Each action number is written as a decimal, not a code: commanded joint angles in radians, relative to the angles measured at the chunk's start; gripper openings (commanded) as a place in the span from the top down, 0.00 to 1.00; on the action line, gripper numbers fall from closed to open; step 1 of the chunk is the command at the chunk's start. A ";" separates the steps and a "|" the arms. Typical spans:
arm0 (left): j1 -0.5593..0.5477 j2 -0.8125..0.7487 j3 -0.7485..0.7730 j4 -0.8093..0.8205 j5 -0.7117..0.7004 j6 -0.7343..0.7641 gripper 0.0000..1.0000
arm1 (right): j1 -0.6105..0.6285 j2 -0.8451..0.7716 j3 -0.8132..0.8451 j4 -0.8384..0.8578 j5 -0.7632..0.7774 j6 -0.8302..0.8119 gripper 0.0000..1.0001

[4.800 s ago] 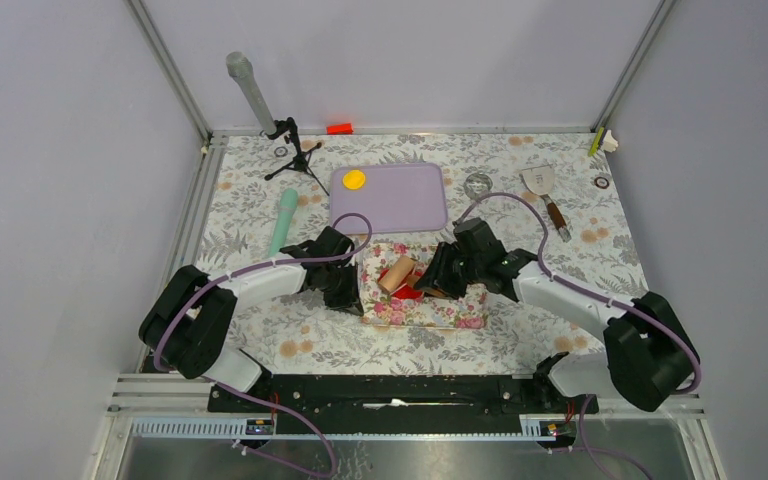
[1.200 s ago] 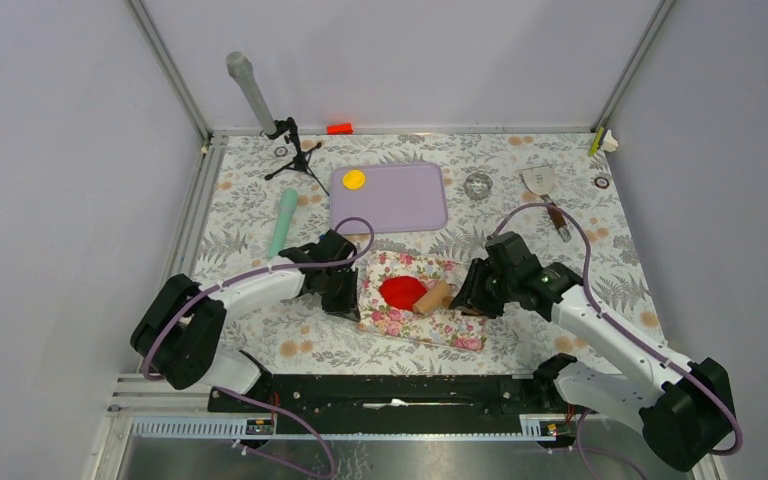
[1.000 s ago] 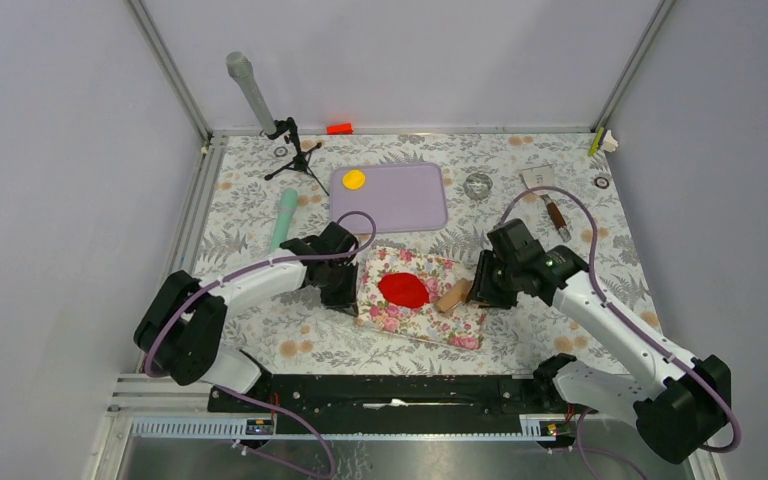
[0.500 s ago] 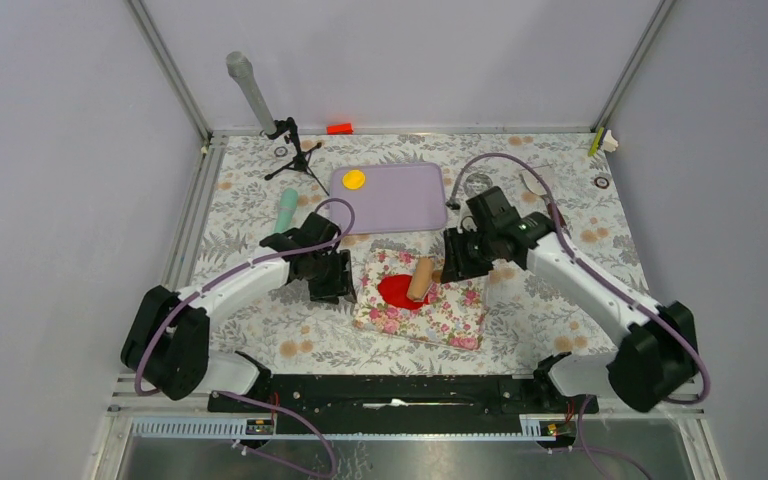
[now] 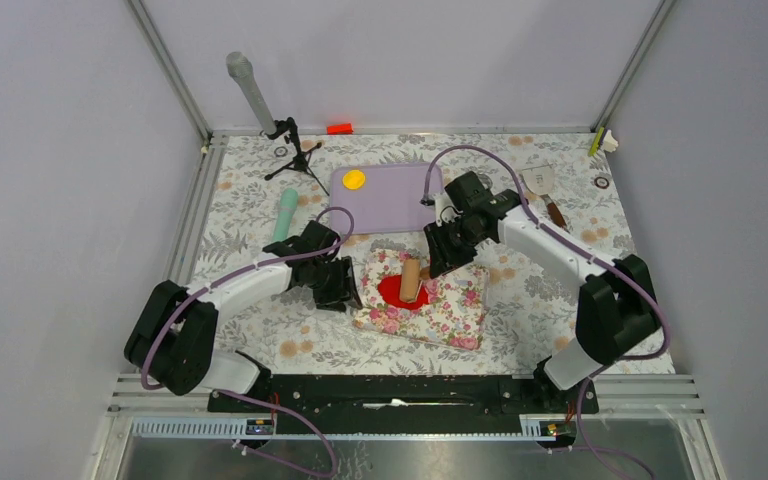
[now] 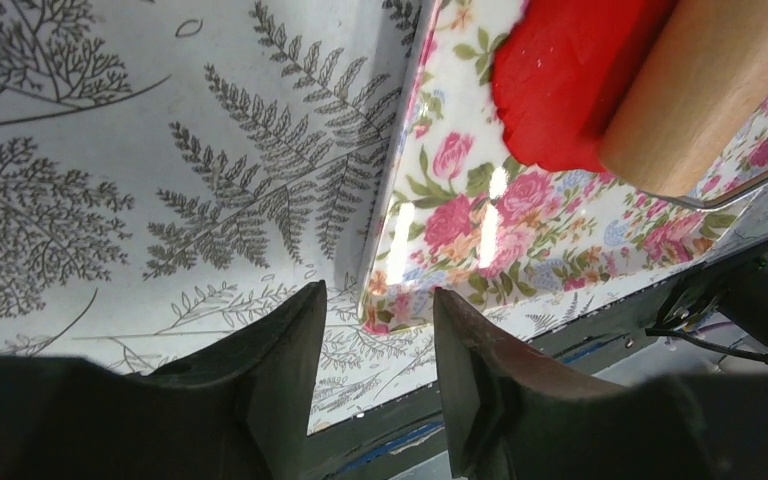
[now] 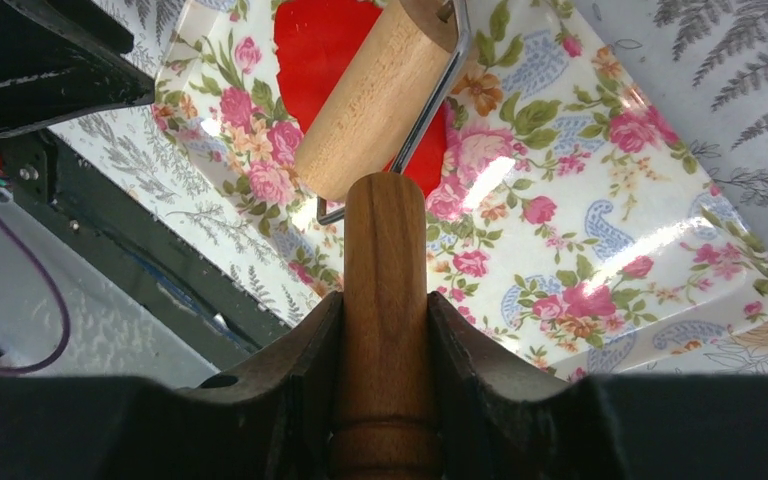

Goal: Roll out the dumpling wrappers from the dough
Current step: Flatten out the dough on the work surface.

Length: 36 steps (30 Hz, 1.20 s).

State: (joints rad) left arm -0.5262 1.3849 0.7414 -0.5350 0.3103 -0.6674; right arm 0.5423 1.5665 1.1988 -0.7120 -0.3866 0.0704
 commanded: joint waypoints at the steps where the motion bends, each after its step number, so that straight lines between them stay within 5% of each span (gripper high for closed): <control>1: 0.000 0.036 -0.003 0.070 0.026 -0.015 0.54 | 0.004 0.100 0.121 -0.094 -0.088 -0.015 1.00; 16: 0.000 0.077 -0.036 0.119 -0.005 -0.013 0.66 | 0.004 0.145 0.254 -0.191 -0.131 0.134 1.00; 20: 0.000 0.091 -0.047 0.138 -0.010 -0.017 0.78 | 0.004 0.145 0.165 -0.143 -0.116 0.157 1.00; 23: 0.000 0.102 -0.048 0.145 -0.007 -0.013 0.99 | 0.006 0.138 0.092 -0.089 -0.112 0.186 1.00; 36: 0.000 0.105 -0.052 0.161 0.013 0.012 1.00 | 0.062 0.226 0.046 -0.030 -0.036 0.226 1.00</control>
State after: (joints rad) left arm -0.5316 1.4815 0.6968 -0.4198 0.3317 -0.6491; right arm 0.5762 1.7126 1.2423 -0.7391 -0.5377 0.2729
